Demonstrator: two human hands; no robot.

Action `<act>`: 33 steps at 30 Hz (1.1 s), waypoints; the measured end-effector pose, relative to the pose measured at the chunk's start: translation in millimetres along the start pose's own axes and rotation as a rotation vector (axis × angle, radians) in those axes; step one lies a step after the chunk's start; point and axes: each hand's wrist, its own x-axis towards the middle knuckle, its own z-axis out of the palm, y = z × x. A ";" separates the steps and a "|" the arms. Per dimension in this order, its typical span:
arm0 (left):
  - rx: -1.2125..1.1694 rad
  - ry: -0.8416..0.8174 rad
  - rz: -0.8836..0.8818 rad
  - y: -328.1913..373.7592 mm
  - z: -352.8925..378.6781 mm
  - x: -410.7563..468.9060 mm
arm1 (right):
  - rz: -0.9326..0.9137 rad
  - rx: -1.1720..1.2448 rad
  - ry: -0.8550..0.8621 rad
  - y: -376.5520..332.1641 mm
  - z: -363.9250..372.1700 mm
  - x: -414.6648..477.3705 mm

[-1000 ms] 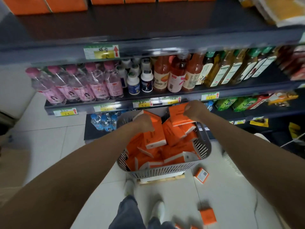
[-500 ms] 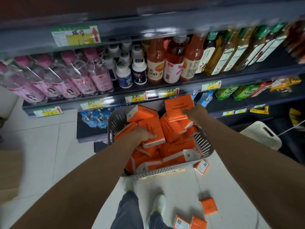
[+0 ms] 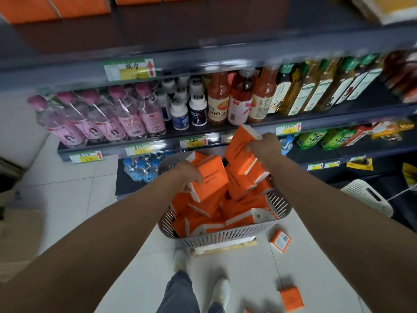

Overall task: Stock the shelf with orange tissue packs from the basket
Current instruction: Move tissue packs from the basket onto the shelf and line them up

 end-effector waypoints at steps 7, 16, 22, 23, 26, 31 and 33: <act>0.037 0.160 0.252 33.8 -53.3 -72.9 | -0.273 0.043 -0.107 -76.7 -41.0 -47.0; -0.210 0.386 0.535 60.4 -121.1 -163.9 | -0.473 0.167 -0.051 -162.1 -72.4 -87.9; -0.370 0.343 0.642 70.4 -162.9 -194.7 | -0.640 0.265 -0.038 -217.2 -68.6 -100.2; -0.403 0.344 0.643 73.1 -170.6 -195.6 | -0.667 0.287 -0.034 -226.6 -66.2 -99.8; -0.450 0.387 0.676 84.1 -195.9 -192.2 | -0.716 0.370 -0.085 -251.1 -58.2 -96.5; -0.352 0.566 0.681 110.5 -238.0 -177.0 | -0.725 0.445 -0.115 -283.2 -41.2 -78.4; -0.333 0.618 0.707 123.7 -253.6 -166.9 | -0.708 0.478 -0.096 -296.0 -34.0 -66.8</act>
